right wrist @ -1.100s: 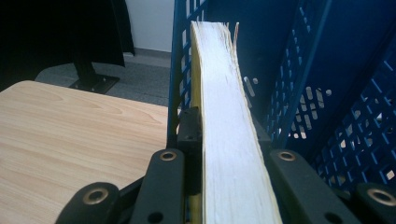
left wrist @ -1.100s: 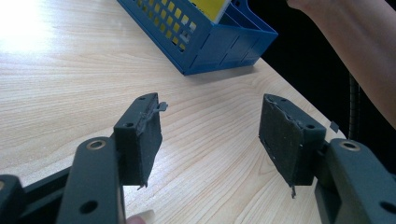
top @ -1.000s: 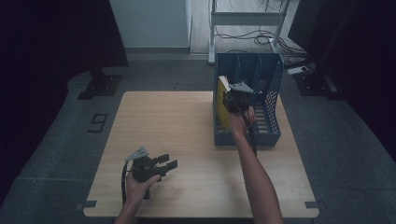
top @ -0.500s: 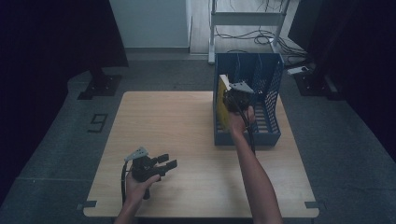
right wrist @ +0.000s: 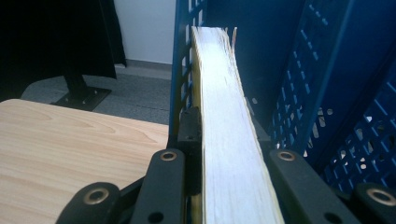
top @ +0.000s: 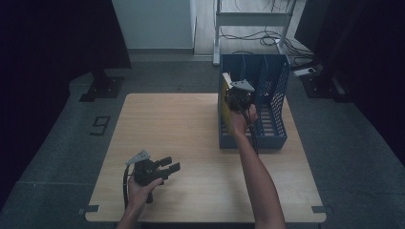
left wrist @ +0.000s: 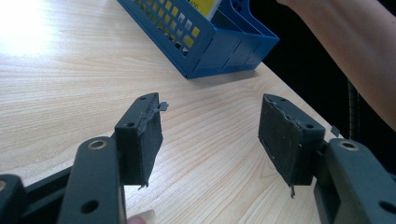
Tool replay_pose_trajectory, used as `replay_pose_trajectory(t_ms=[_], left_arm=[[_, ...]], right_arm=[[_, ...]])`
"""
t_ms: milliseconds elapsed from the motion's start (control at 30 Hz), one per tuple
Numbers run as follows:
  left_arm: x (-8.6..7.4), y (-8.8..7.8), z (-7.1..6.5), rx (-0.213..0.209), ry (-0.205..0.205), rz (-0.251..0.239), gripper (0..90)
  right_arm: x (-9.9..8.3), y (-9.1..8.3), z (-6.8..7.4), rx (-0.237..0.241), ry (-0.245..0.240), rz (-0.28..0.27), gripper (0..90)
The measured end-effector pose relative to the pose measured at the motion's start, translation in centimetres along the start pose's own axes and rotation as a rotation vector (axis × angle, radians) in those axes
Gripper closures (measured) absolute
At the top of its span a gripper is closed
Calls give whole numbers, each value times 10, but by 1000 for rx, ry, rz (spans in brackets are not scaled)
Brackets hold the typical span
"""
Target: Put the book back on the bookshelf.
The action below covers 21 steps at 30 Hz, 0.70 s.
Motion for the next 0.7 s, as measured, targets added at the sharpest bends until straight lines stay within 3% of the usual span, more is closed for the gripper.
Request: replay_pose_trajectory(t_ms=[700], left_arm=[[-1,1,2,15,14,13,393]], right_arm=[[6,27,-4,-19,27,-13,744]])
Point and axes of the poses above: each handheld gripper's, and its own axes: y roughly forward along the jaws, x roughly out of its top, z roughly to its left, the point moved 8 cm from there along y, roughly forward along the jaws, and after that the axes turned 5 degrees about z, right-handed, at the moved point
